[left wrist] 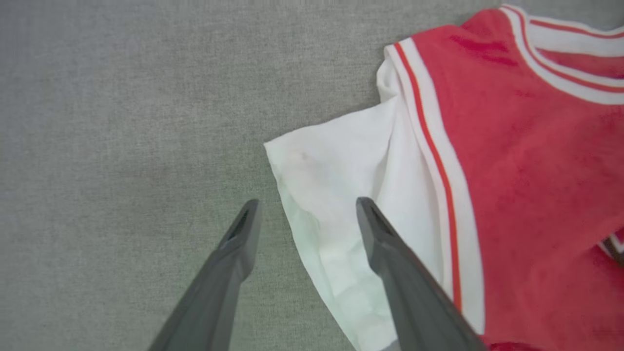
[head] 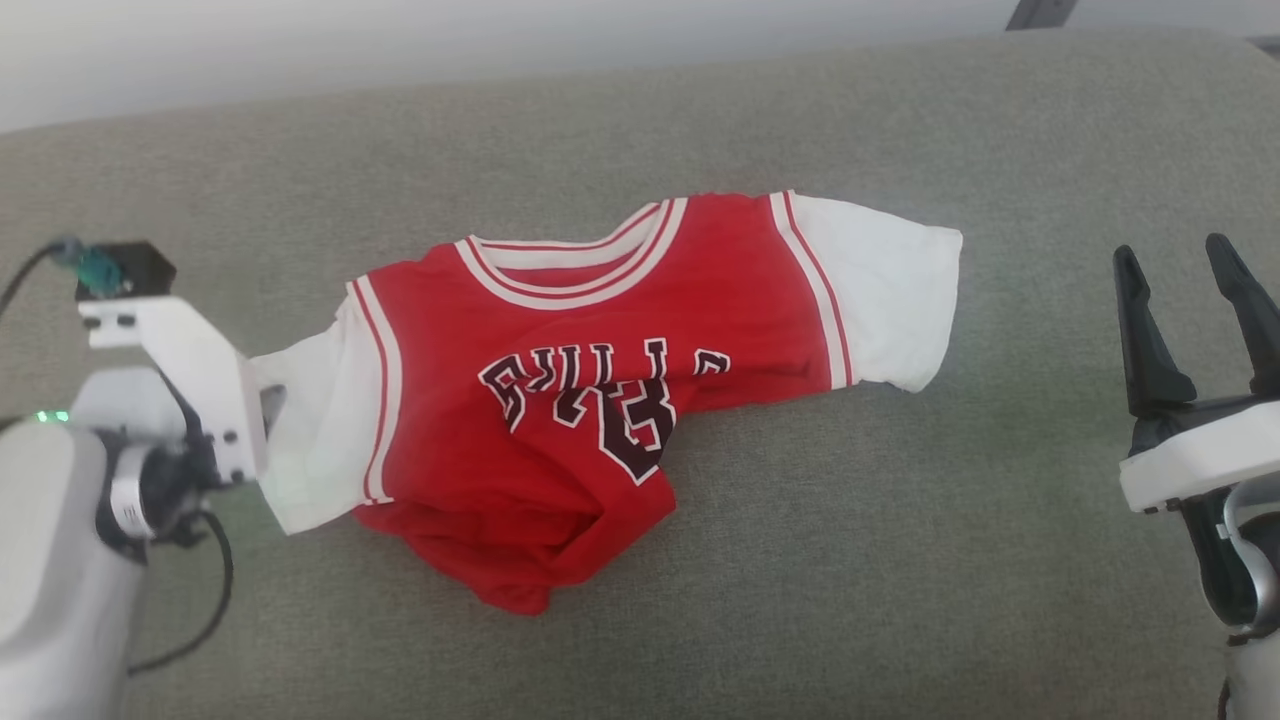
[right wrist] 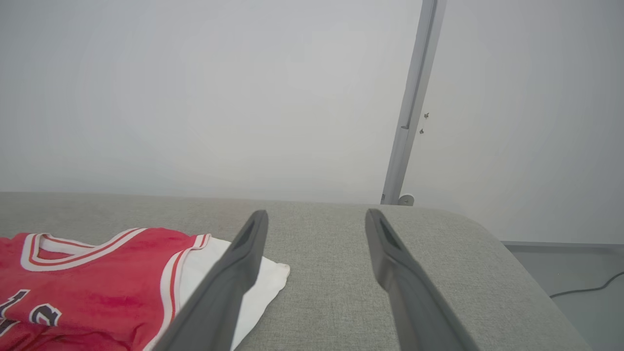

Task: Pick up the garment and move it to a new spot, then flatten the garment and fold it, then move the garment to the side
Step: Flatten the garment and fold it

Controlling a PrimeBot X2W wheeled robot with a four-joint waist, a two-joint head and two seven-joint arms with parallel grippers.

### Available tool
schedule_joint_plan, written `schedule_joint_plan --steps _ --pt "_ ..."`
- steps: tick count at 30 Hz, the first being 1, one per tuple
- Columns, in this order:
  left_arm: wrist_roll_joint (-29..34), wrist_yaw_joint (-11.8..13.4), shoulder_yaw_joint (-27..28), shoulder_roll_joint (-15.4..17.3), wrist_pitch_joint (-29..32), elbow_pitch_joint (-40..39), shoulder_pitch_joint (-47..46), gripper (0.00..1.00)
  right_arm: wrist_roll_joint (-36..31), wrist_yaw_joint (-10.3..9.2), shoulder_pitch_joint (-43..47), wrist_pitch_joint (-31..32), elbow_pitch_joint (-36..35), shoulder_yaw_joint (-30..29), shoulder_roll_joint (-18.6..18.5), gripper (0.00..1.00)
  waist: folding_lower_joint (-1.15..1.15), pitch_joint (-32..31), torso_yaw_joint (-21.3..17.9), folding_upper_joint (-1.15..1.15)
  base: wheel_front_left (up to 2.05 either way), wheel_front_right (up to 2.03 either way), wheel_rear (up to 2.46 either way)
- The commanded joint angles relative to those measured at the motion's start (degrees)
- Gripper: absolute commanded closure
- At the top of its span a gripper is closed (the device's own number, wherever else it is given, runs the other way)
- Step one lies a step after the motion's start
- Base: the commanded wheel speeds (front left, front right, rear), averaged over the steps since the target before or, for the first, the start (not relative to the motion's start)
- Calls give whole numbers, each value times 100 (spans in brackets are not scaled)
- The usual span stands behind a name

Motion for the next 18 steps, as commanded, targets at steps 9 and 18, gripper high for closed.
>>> schedule_joint_plan --steps 9,18 --pt "140 -258 -200 73 151 1178 -932 0 75 -6 -229 -26 -76 95 -99 0 0 343 -234 0 0 0 0" --pt "35 -264 -341 -192 268 2089 -1114 0 128 -6 -355 -2 -67 130 -190 0 0 596 -303 0 0 0 0"
